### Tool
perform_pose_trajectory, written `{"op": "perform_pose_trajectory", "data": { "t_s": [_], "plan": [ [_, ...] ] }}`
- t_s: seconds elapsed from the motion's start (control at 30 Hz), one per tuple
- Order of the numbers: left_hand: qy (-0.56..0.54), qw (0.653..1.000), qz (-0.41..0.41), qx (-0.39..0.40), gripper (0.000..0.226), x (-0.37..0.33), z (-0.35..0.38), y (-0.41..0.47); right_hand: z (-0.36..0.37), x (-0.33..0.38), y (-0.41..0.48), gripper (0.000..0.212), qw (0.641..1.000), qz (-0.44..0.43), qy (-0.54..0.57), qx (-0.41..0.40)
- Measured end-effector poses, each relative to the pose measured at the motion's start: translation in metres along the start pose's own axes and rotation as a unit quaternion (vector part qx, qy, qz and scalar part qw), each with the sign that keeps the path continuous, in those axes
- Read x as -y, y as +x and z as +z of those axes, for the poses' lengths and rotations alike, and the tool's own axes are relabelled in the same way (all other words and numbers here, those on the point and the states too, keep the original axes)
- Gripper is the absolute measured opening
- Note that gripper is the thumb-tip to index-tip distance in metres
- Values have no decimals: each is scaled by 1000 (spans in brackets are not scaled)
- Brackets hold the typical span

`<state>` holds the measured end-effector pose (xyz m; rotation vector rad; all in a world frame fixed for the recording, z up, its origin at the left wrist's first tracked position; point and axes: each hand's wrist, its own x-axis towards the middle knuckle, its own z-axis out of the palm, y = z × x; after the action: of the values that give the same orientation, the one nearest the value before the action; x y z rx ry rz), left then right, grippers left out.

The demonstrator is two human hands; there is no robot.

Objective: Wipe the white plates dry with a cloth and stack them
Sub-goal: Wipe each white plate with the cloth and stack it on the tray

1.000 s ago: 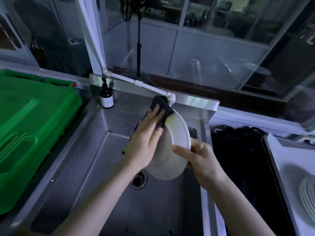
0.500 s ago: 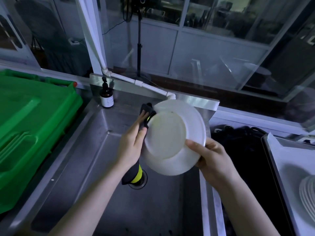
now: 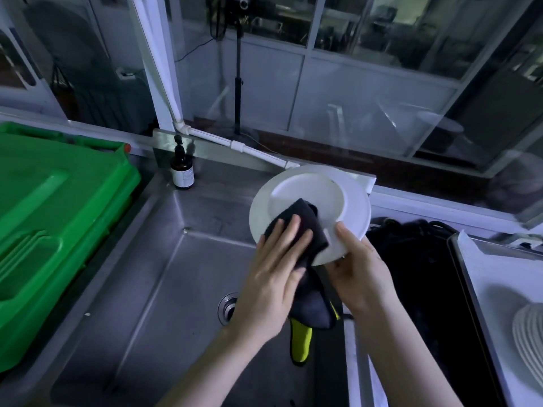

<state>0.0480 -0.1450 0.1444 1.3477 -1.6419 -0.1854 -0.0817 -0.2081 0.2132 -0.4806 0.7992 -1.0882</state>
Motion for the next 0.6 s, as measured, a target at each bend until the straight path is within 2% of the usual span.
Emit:
{"op": "perform_pose_trajectory", "data": {
  "t_s": [0.07,0.13,0.2,0.3,0.33,0.4,0.53,0.6],
  "plan": [
    [-39,996,-68,-45,43,7,-2,-1,-3,6,-2,23,1000,-17,-3,-5],
    [-70,990,-106,-57,43,10,-3,-1,-6,6,-3,25,1000,-20,-5,-5],
    [-52,995,-81,-30,44,8,-6,2,-6,5,-6,28,1000,-21,-16,-7],
    [20,998,11,57,44,7,-13,18,-5,-2,-9,30,997,-19,-72,-9],
    [28,996,18,83,45,9,-15,25,-5,-6,-11,29,995,-14,-98,-4],
    [18,995,-6,102,45,16,-20,40,-5,-13,-15,27,991,2,-134,11],
    [0,994,-78,71,45,29,-30,52,-4,-10,-17,18,985,2,-169,43],
    [3,997,-55,60,44,24,-30,43,-2,-5,-14,20,985,-7,-166,47]
  ]
}}
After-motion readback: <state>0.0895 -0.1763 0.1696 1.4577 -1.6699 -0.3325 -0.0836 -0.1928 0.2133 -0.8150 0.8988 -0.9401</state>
